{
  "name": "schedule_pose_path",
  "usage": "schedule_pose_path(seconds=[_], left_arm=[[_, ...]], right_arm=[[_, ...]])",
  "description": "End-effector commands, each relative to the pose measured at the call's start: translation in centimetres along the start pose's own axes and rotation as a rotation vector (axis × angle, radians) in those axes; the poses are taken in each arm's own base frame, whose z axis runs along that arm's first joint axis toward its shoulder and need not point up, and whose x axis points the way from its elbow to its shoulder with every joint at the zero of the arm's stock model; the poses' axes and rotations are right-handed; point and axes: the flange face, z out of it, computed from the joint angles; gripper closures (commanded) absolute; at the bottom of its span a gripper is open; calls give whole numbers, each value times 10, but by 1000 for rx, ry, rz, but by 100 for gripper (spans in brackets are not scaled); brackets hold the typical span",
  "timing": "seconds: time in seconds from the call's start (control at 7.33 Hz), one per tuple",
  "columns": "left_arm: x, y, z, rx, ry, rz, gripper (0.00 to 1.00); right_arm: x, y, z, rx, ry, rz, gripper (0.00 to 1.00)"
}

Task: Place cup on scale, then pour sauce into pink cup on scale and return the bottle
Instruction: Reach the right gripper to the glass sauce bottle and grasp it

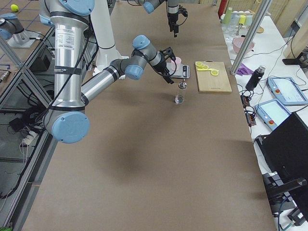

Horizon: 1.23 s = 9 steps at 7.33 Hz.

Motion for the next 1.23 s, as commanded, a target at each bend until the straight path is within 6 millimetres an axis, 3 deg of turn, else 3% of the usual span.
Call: schedule_pose_path(seconds=[0.0, 0.27, 0.41, 0.82, 1.09], left_arm=[[-2, -3, -1, 4, 0, -3, 2], [-4, -4, 2, 3, -5, -5, 2], [-4, -5, 2, 4, -7, -6, 2], [-4, -6, 5, 17, -13, -5, 2], [-4, -6, 5, 18, -13, -5, 2]], right_arm=[[-40, 32, 21, 40, 30, -29, 1], [-61, 66, 52, 115, 94, -69, 1], [-58, 75, 64, 174, 89, -65, 1], [-24, 108, 128, 275, 46, -45, 1], [-16, 113, 139, 329, 38, -28, 10]])
